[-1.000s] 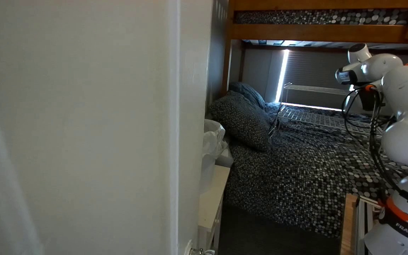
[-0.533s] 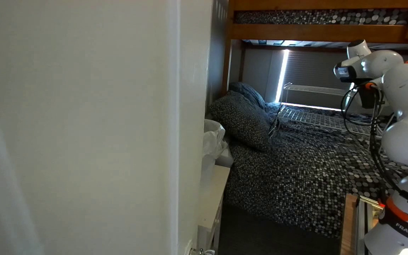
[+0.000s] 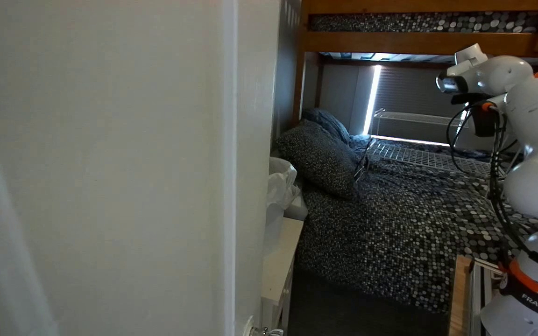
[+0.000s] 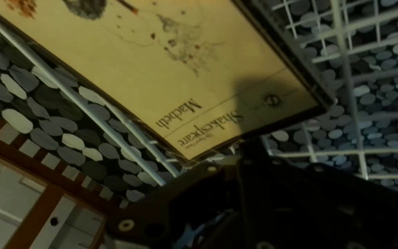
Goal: Push the book forward
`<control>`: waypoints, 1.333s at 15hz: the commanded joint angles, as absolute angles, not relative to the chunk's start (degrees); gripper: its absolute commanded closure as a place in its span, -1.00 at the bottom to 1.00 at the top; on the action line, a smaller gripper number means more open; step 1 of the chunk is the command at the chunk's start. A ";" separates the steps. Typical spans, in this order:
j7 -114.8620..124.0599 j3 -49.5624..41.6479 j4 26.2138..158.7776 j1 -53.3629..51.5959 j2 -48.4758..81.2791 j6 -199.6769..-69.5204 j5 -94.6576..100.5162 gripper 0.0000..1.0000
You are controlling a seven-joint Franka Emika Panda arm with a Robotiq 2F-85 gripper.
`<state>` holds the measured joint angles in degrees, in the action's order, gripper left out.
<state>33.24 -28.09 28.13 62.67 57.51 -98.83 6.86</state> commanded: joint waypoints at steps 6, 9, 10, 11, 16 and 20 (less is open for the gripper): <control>34.83 -21.61 25.89 64.74 56.56 -97.89 8.38 1.00; 35.37 -19.29 25.76 65.49 55.52 -103.21 7.03 1.00; 34.49 -18.71 26.30 65.32 54.55 -102.89 6.88 1.00; 32.61 -18.29 26.80 65.07 53.70 -101.95 7.02 1.00; 16.00 -15.54 27.61 64.51 48.67 -97.12 7.43 1.00; 3.08 -14.22 28.08 64.09 44.42 -91.61 7.96 1.00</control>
